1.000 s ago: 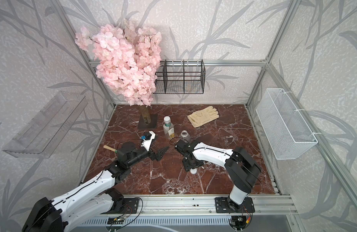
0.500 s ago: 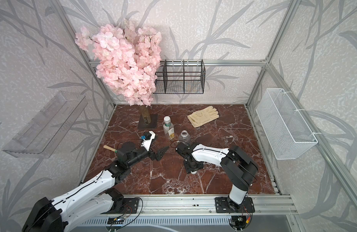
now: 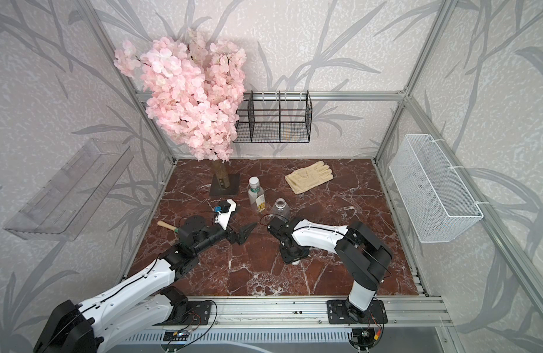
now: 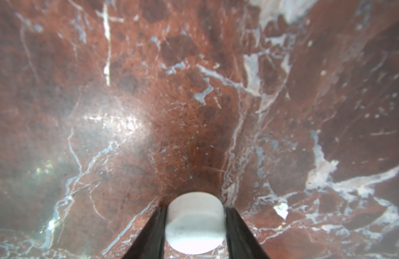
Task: Screw on the bottle caps
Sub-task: Place the bottle cap on the plastic bottle.
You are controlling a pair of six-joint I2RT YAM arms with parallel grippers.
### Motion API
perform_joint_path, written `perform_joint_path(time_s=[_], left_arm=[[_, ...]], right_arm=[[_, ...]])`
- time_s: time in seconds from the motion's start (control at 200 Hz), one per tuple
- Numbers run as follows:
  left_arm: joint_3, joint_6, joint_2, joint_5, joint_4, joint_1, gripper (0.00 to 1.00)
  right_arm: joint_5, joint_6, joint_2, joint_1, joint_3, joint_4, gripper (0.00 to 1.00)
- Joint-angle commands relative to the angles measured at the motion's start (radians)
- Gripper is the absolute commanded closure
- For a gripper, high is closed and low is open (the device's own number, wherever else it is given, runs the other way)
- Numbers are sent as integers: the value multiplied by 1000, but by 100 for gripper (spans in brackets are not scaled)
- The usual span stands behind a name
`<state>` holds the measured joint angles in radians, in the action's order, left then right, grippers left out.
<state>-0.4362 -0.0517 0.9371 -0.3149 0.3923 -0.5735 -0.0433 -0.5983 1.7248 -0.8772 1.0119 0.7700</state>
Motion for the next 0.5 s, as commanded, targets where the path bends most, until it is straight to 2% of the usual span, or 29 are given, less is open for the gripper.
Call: perform_joint_path(time_s=[0.0, 0.235, 0.495], left_arm=[[-17, 15, -3, 5, 0, -3, 0], [-13, 15, -2, -23, 18, -2, 0], [-14, 13, 2, -55, 28, -6, 0]], right_arm=[[-6, -6, -10, -4, -9, 18, 59], [-47, 43, -109, -2, 113, 134, 60], [-128, 170, -120, 37, 486, 387, 60]])
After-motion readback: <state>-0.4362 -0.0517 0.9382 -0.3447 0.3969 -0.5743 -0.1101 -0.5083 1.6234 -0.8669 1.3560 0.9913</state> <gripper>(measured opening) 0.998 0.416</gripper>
